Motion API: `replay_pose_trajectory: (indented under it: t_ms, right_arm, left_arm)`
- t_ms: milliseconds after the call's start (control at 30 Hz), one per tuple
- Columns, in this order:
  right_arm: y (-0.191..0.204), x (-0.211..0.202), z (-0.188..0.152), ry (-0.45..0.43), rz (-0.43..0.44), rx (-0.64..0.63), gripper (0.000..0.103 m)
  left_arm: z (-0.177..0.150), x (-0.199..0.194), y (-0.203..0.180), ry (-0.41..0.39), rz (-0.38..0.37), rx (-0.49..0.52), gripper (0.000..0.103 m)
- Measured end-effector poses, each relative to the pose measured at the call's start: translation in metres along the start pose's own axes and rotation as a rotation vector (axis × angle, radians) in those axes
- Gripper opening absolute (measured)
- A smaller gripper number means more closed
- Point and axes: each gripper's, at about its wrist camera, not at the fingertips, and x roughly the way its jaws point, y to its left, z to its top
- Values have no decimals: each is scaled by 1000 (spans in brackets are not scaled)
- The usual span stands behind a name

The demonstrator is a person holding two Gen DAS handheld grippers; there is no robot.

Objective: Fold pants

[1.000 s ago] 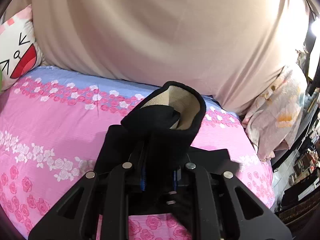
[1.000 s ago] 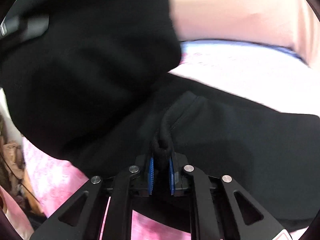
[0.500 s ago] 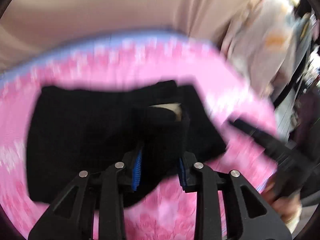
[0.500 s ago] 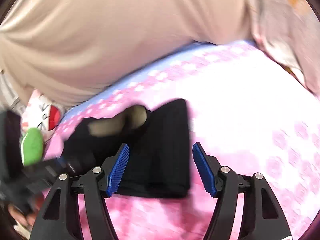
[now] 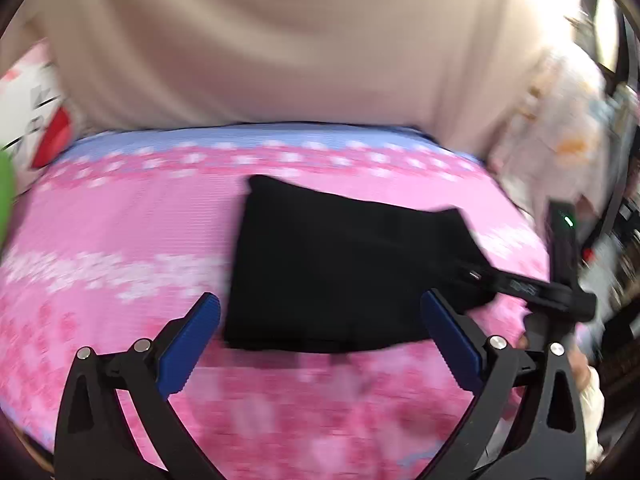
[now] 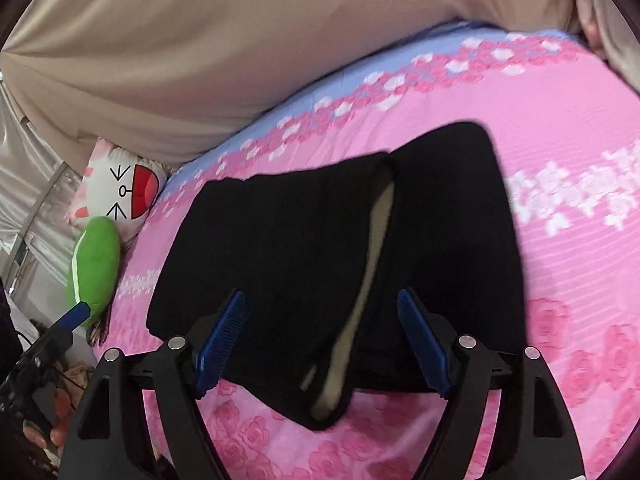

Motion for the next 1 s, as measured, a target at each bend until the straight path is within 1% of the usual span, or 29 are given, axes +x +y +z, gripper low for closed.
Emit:
replay_pose_trajectory:
  t_ms: [67, 100, 133, 167, 200, 233, 267, 300, 367, 400, 467, 500, 533, 567, 600, 633, 667, 700, 733, 767, 800, 833, 867, 900, 933, 967, 1000]
  right_arm:
    - [6, 12, 0, 6, -20, -2, 77]
    - [11, 19, 1, 8, -48, -23, 70]
    - [17, 23, 1, -5, -86, -54, 57]
    - [25, 27, 3, -7, -117, -82, 29]
    - [28, 26, 6, -7, -110, -79, 17]
    - [31, 23, 10, -10, -87, -79, 16]
    - [39, 9, 19, -33, -52, -93, 15]
    - [51, -6, 27, -73, -49, -126, 14]
    - [68, -37, 43, -149, -70, -192, 14]
    - [72, -52, 51, -181, -95, -211, 14]
    - [60, -64, 58, -201, -190, -218, 15]
    - [46, -62, 58, -197, -242, -193, 19]
    - [28, -54, 55, -170, -305, -171, 22]
    - [3, -34, 48, -92, -399, -152, 24]
    - [-20, -16, 41, -30, -447, -116, 29]
    - [-33, -10, 35, -20, -423, -77, 30]
    - [-38, -19, 31, -66, -363, -21, 31]
    - [-34, -30, 31, -92, -342, 1, 31]
    - [-24, -45, 33, -137, -351, -1, 31]
    - [-5, -63, 36, -213, -348, -37, 31]
    - [11, -69, 42, -229, -314, -69, 31]
    - [24, -70, 47, -222, -273, -94, 31]
    - [45, -64, 55, -201, -190, -137, 31]
    - [63, -53, 61, -175, -126, -175, 31]
    - [82, -36, 67, -141, -85, -217, 30]
    - [94, -21, 71, -116, -66, -246, 26]
    - [111, 2, 75, -77, -37, -283, 22]
  left_arm:
    - [2, -4, 25, -21, 64, -63, 98]
    - [4, -3, 34, -37, 111, -80, 98]
    - [4, -4, 40, -51, 154, -83, 98]
    - [5, -4, 44, -60, 208, -82, 98]
    - [6, -4, 45, -64, 245, -77, 98]
    - [8, -5, 50, -69, 281, -73, 98]
    - [11, -5, 53, -71, 290, -77, 98]
    - [12, -6, 57, -72, 290, -83, 98]
    - [16, -7, 61, -76, 277, -101, 98]
    - [17, -4, 61, -69, 268, -103, 98]
    - [18, 4, 60, -40, 226, -115, 98]
    - [17, 8, 59, -31, 212, -115, 98]
    - [14, 15, 56, -16, 199, -116, 98]
    - [13, 21, 55, -4, 197, -116, 98]
    - [11, 28, 52, 9, 193, -115, 98]
    - [10, 35, 49, 26, 190, -116, 98]
    - [9, 39, 47, 38, 193, -115, 98]
    - [9, 41, 45, 43, 196, -112, 98]
    - [9, 43, 44, 46, 200, -107, 98]
    - [10, 42, 42, 44, 197, -103, 98]
    - [11, 42, 41, 39, 193, -100, 98]
    - [11, 42, 41, 36, 194, -97, 98]
    - [12, 43, 42, 39, 196, -97, 98]
    - [11, 45, 42, 41, 196, -100, 98]
    - [11, 43, 43, 42, 193, -105, 98]
    - [10, 45, 44, 47, 194, -110, 98]
    - [10, 48, 45, 52, 198, -113, 98]
